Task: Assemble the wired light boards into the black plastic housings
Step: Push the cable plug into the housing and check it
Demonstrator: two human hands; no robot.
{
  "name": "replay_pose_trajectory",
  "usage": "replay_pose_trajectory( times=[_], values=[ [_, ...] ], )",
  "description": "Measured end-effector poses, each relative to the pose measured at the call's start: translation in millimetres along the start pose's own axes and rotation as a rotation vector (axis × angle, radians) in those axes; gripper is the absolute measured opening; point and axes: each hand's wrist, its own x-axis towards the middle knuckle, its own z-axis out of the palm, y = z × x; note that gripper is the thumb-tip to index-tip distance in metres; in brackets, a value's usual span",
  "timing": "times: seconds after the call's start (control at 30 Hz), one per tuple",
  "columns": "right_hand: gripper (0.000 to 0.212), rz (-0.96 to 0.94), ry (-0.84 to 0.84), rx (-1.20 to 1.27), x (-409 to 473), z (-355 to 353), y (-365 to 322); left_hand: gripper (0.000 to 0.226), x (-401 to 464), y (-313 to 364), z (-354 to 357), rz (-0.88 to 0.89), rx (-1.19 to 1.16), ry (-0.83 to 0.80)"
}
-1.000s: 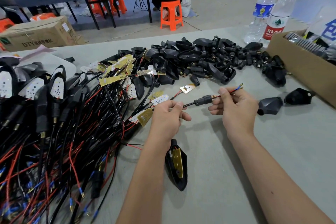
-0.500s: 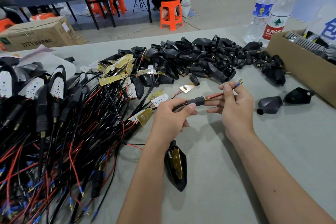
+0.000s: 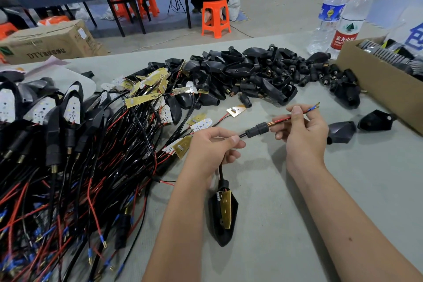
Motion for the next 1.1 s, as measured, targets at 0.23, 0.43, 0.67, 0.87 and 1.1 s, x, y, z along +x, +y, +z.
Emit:
replay_pose_trajectory(
  times=[0.23, 0.43, 0.67, 0.87, 1.1],
  values=[
    [0.005, 0.245, -0.181, 0.128, -3, 3, 1, 0.005, 2, -2, -1, 0.031, -0.036, 0.063],
    [0.008, 0.265, -0.151, 0.168, -5, 6, -1, 0.004, 3, -2, -5, 0.021, -0.049, 0.064],
    [0.004, 0.119, -0.047, 0.055, -6, 5, 0, 0.004, 4, -1, -11, -0.025, -0.075, 0.069],
    [0.008, 0.127, -0.102, 0.022, -5, 2, 1, 0.007, 3, -1, -14, -0.005, -0.073, 0.071],
    [0.017, 0.244, -0.238, 0.209, -5, 4, -1, 0.006, 3, -1, -10, 0.020, -0.081, 0.084]
  ],
)
